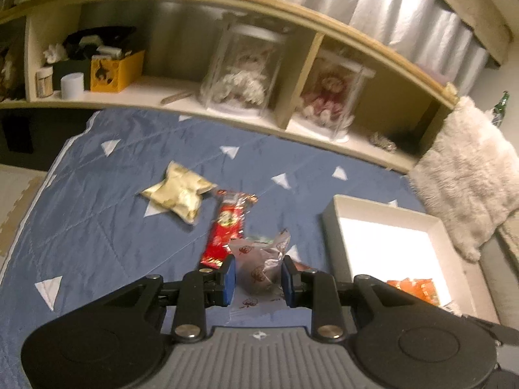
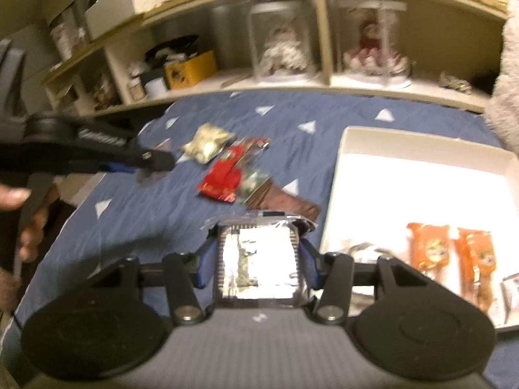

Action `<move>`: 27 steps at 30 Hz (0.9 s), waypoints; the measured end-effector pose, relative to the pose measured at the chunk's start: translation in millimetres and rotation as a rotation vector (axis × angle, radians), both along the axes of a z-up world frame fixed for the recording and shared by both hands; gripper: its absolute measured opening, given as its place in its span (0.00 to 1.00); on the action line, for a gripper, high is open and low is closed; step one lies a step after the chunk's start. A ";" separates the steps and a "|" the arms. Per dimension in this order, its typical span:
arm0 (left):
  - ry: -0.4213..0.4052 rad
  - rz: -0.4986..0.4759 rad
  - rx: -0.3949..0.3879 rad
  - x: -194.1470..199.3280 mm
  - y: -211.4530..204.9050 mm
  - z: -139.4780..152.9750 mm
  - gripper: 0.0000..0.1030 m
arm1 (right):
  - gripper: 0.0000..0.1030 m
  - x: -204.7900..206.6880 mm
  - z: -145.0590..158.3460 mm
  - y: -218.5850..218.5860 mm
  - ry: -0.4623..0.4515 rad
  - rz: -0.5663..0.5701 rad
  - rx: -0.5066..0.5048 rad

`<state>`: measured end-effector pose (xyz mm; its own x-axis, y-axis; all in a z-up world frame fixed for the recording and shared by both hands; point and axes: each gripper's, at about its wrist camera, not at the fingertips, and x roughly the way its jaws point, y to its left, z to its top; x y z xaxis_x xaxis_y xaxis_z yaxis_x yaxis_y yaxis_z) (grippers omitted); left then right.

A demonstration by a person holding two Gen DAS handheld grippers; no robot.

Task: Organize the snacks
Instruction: 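Carry the silver cake and clear candy in both tools over the white tray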

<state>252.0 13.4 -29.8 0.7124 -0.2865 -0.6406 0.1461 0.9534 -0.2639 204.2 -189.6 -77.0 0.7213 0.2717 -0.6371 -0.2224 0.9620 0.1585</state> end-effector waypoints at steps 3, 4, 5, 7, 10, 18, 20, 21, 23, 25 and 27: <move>-0.027 -0.020 -0.017 -4.9 -7.7 8.9 0.30 | 0.56 -1.3 9.2 -12.5 -0.025 -0.031 0.002; -0.037 -0.029 -0.022 -6.6 -11.0 12.2 0.30 | 0.56 -3.1 11.2 -14.8 -0.033 -0.040 0.002; -0.047 -0.037 -0.027 -8.4 -14.6 15.7 0.30 | 0.56 -3.6 13.3 -17.6 -0.042 -0.048 0.001; -0.067 -0.057 -0.040 -12.0 -21.9 21.9 0.30 | 0.56 -5.7 19.5 -26.9 -0.055 -0.064 -0.002; -0.087 -0.083 -0.050 -14.1 -34.8 27.7 0.30 | 0.56 -8.0 27.5 -41.7 -0.070 -0.083 -0.040; -0.080 -0.110 -0.078 -0.6 -65.3 23.6 0.30 | 0.57 -8.9 33.7 -111.5 -0.102 -0.199 -0.026; -0.077 -0.119 -0.083 4.7 -74.4 21.9 0.30 | 0.57 -6.9 32.9 -128.1 -0.114 -0.236 -0.032; -0.075 -0.126 -0.086 7.6 -79.5 21.0 0.30 | 0.57 -5.8 31.9 -135.4 -0.119 -0.252 -0.036; -0.069 -0.143 -0.090 13.9 -90.7 17.8 0.30 | 0.57 -2.4 27.9 -151.0 -0.121 -0.286 -0.035; -0.056 -0.161 -0.088 20.0 -102.0 12.6 0.30 | 0.57 1.5 22.7 -165.0 -0.116 -0.312 -0.023; -0.037 -0.182 -0.089 25.8 -113.2 5.4 0.30 | 0.57 5.6 17.7 -180.4 -0.106 -0.338 -0.016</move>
<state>277.8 -99.8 -24.4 0.6666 -0.4667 -0.5812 0.3251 0.8837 -0.3367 209.8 -369.9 -59.3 0.8310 -0.0037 -0.5563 0.0951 0.9862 0.1355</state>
